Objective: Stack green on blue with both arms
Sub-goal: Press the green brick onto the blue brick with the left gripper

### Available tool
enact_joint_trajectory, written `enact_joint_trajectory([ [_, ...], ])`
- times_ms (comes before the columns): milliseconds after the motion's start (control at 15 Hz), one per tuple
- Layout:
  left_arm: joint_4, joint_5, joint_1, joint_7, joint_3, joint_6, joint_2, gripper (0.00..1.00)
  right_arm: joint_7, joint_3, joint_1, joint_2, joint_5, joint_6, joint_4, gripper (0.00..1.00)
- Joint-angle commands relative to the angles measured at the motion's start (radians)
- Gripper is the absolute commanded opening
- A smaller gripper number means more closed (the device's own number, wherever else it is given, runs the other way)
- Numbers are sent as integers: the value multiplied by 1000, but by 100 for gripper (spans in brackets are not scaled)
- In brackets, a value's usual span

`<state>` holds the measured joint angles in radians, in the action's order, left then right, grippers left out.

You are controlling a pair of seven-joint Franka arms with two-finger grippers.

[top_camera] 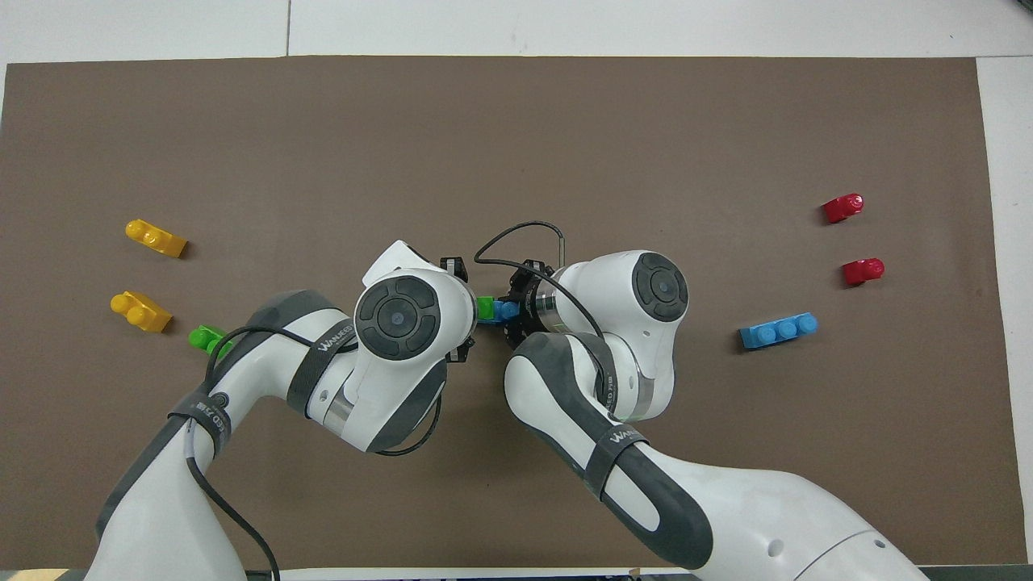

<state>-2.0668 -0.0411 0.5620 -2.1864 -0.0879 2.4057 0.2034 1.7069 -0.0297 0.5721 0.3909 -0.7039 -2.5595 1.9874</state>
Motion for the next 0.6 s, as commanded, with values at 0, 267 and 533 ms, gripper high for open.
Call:
enact_joint_trajectory([
  [0, 14, -37, 6, -19, 13, 16, 71, 0, -4, 8, -4, -1, 30, -25, 57, 0],
  [267, 2, -42, 6, -21, 13, 21, 94, 0, -6, 8, -6, -1, 30, -25, 59, 0],
  [533, 1, -42, -2, -13, 13, 15, 93, 46, -6, 8, -15, -1, 30, -22, 59, 23],
])
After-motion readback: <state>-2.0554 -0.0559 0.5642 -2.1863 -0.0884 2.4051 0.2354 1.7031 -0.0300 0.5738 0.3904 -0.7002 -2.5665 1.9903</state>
